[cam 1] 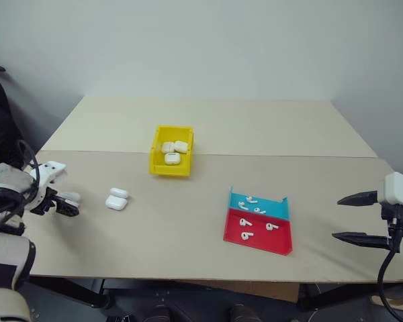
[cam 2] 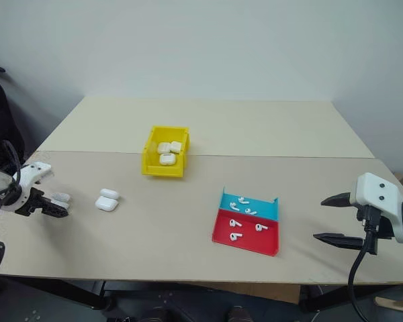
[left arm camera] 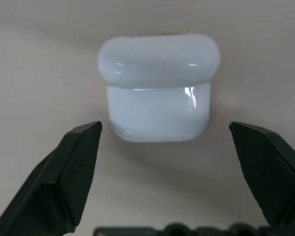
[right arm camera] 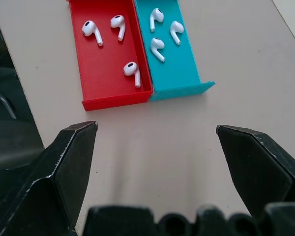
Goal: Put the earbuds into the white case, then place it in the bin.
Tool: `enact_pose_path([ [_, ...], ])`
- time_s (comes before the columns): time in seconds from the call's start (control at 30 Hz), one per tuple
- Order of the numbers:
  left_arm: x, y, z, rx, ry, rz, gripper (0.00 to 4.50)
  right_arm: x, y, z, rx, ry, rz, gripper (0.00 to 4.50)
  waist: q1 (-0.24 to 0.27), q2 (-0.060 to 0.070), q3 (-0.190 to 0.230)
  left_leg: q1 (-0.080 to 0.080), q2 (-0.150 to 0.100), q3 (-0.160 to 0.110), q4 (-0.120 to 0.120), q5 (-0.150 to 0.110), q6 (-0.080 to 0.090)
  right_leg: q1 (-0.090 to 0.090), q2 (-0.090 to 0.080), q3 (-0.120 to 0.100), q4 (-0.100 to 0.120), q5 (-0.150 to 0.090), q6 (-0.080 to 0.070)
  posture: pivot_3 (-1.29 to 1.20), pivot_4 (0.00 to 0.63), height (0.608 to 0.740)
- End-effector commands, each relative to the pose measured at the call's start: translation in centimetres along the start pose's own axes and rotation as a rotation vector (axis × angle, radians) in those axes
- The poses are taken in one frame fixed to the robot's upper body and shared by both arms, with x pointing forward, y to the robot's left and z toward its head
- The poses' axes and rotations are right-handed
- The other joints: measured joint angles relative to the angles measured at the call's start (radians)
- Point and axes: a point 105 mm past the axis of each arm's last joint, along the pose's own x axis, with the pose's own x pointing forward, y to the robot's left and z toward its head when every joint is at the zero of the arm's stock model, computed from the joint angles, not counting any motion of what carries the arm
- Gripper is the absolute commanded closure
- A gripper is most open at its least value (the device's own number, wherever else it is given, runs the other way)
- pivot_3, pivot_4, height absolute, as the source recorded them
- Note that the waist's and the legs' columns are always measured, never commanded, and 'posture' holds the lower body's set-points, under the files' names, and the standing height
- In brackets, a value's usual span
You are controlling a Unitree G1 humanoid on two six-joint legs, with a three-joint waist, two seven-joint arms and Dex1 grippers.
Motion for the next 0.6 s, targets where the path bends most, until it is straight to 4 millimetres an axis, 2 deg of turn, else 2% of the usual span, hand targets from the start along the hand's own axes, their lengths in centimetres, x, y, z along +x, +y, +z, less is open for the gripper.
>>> enact_pose_path([
  [0.03, -0.81, 0.47, 0.98, -0.006, -0.031, 0.032, 0.00, -0.84, -0.41, 0.86, -0.033, -0.003, -0.041, 0.02, 0.000, 0.000, 0.000, 0.000, 0.000, 0.000, 0.000, 0.000, 0.000, 0.000, 0.000, 0.000, 0.000, 0.000, 0.000, 0.00, 0.150, 0.740],
  [0.23, -0.64, 0.30, 1.84, -0.011, -0.052, 0.046, 0.00, -0.71, -0.42, 0.64, -0.032, 0.009, -0.048, 0.02, -0.001, 0.000, 0.000, 0.000, 0.000, 0.000, 0.000, 0.000, 0.000, 0.000, 0.000, 0.000, 0.000, 0.000, 0.000, 0.00, 0.150, 0.740],
  [0.57, -0.24, 0.13, 1.67, 0.002, -0.034, 0.041, 0.00, -0.55, -0.36, 0.30, -0.030, 0.024, -0.055, 0.02, -0.003, 0.000, 0.000, 0.000, 0.000, 0.000, 0.000, 0.000, 0.000, 0.000, 0.000, 0.000, 0.001, 0.000, 0.001, 0.00, 0.150, 0.740],
  [0.6, -0.23, 0.11, 1.62, -0.002, -0.032, 0.039, 0.18, -0.53, -0.36, 0.30, -0.029, 0.024, -0.055, 0.01, -0.003, 0.000, 0.000, 0.000, 0.000, 0.000, 0.000, 0.000, 0.000, 0.000, 0.000, 0.000, 0.001, 0.000, 0.001, 0.00, 0.150, 0.740],
])
